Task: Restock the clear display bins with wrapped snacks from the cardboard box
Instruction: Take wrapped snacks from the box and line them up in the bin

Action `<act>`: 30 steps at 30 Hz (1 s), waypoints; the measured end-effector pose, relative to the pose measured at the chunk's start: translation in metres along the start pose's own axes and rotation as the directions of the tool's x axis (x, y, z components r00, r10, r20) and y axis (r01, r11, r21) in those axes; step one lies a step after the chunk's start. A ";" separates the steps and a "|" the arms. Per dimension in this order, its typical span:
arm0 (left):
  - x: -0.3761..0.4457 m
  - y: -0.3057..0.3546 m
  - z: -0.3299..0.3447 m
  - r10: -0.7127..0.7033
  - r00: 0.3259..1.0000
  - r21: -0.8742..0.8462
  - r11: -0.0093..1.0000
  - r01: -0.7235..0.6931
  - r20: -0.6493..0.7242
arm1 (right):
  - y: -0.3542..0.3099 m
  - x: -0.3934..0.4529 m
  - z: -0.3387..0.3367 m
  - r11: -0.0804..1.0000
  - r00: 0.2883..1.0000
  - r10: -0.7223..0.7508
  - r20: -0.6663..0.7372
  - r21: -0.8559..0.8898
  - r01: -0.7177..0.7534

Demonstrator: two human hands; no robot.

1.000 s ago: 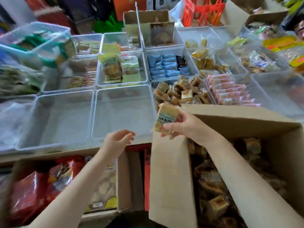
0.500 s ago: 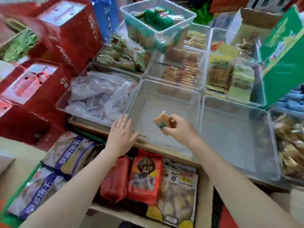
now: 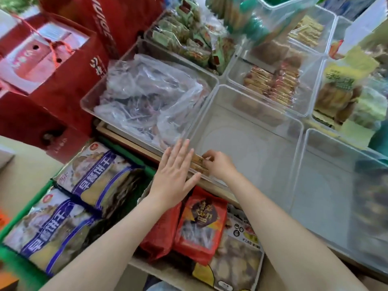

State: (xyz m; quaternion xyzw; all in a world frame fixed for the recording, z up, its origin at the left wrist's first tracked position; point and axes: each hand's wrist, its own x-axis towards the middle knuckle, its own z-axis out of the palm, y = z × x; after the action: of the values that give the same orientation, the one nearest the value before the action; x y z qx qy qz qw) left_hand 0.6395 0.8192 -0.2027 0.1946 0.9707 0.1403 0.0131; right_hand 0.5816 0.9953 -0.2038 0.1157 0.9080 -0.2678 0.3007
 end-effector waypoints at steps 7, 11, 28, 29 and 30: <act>0.001 0.003 -0.007 -0.020 0.999 0.004 1.000 0.020 0.040 | 0.000 -0.002 -0.006 1.000 1.000 0.016 -0.018 0.006 -0.016; 0.002 0.015 -0.028 -0.064 0.993 -0.088 0.993 0.073 0.097 | 0.023 -0.047 -0.032 0.995 0.995 -0.093 -0.046 0.041 0.095; -0.123 0.461 -0.023 0.675 0.723 -0.575 0.654 -0.492 0.149 | 0.372 -0.457 -0.146 0.982 0.600 0.063 -0.797 0.157 0.106; -0.131 0.484 -0.021 0.690 0.710 -0.599 0.630 -0.494 0.139 | 0.396 -0.470 -0.147 0.980 0.589 0.101 -0.801 0.183 0.080; -0.138 0.505 -0.019 0.702 0.700 -0.613 0.612 -0.500 0.131 | 0.419 -0.479 -0.148 0.979 0.592 0.132 -0.795 0.199 0.049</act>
State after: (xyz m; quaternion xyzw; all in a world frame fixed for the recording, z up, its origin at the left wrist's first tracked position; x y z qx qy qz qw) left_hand 0.9544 1.2086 -0.0485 0.5249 0.7454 0.3617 0.1949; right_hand 1.0450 1.4015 0.0127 0.2748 0.9110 -0.2694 -0.1480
